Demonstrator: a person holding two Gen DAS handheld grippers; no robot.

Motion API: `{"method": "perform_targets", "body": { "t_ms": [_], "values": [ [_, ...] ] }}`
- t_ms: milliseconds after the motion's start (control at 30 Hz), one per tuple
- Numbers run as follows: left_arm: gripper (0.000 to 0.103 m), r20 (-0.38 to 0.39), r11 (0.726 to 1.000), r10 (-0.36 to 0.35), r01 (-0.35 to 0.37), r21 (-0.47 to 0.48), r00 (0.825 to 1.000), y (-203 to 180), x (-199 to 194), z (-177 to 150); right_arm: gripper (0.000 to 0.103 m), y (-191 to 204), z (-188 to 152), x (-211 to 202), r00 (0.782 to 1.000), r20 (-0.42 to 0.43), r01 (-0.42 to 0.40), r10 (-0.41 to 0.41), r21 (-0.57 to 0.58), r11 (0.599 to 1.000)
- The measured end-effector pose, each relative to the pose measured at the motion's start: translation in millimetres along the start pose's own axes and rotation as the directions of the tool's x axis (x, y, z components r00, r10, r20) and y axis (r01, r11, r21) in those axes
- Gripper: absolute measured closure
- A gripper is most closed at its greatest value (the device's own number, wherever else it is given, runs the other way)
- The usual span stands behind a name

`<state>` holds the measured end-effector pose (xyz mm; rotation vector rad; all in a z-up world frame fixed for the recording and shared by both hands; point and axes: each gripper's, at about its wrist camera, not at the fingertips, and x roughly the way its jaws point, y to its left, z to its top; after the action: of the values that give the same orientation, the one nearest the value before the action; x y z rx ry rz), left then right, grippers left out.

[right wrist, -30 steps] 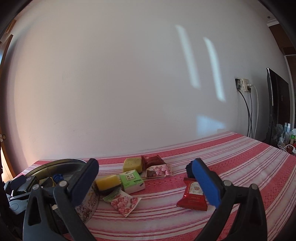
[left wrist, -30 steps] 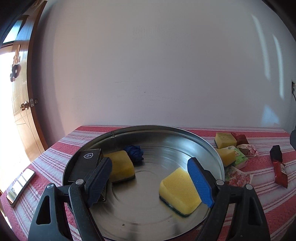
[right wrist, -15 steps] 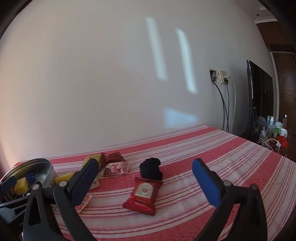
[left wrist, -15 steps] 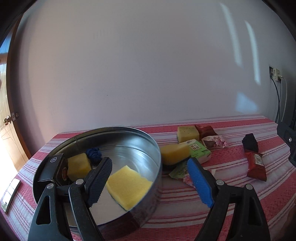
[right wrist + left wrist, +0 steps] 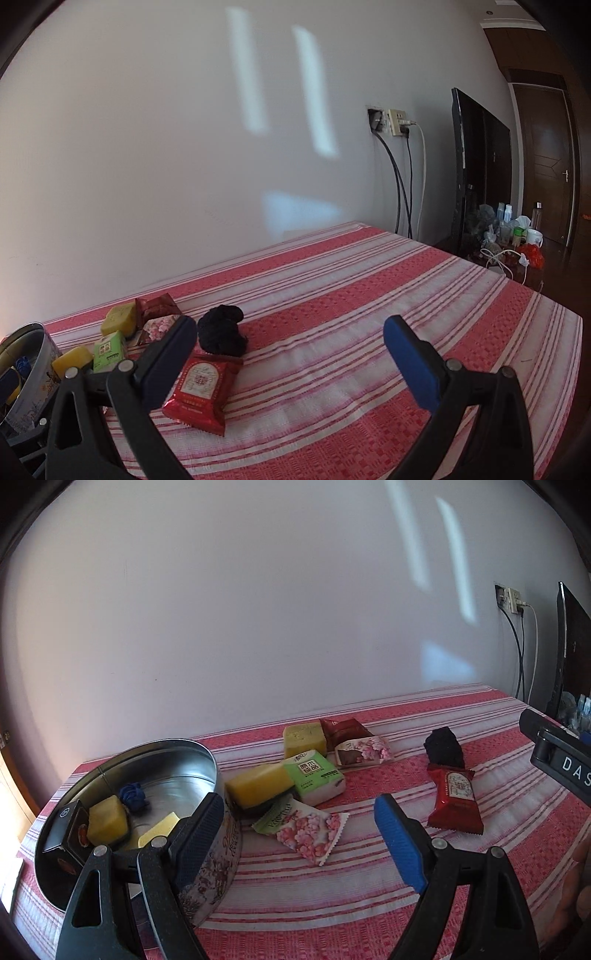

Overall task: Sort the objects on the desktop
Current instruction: 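Withdraw both tools from the tin toward the remaining objects, then grasp the red snack packet with the right tool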

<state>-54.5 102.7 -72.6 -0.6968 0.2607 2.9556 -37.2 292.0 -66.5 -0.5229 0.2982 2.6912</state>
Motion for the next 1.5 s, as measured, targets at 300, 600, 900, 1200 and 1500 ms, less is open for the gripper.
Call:
{"method": "perform_targets", "body": {
  "t_ms": [300, 600, 900, 1200, 1500],
  "values": [
    [0.018, -0.032, 1.000, -0.025, 0.026, 0.015, 0.999, -11.2, 7.3, 1.2, 0.000, -4.0, 2.0, 5.6, 1.000, -0.019, 0.015, -0.015, -0.005, 1.000],
    [0.018, -0.058, 0.999, -0.047, 0.048, 0.015, 0.997, -13.7, 12.0, 1.1, 0.000, -5.3, 3.4, 12.7, 0.999, -0.039, 0.026, -0.027, -0.009, 1.000],
    [0.018, -0.100, 0.996, -0.087, 0.083, -0.037, 0.991, -3.4, 15.7, -1.1, 0.003, -1.8, 2.9, 28.3, 0.992, -0.125, -0.036, 0.030, -0.049, 0.998],
    [0.018, -0.184, 0.989, -0.111, 0.090, -0.119, 0.977, 10.7, 32.9, -5.2, 0.018, 9.1, -7.2, 50.4, 0.935, -0.303, -0.199, 0.185, -0.014, 0.980],
    [0.018, -0.215, 0.990, -0.092, 0.067, -0.123, 0.972, 11.5, 38.5, -6.7, 0.049, 74.5, -33.6, 84.3, 0.856, -0.493, -0.271, 0.155, -0.172, 0.947]
  ]
}}
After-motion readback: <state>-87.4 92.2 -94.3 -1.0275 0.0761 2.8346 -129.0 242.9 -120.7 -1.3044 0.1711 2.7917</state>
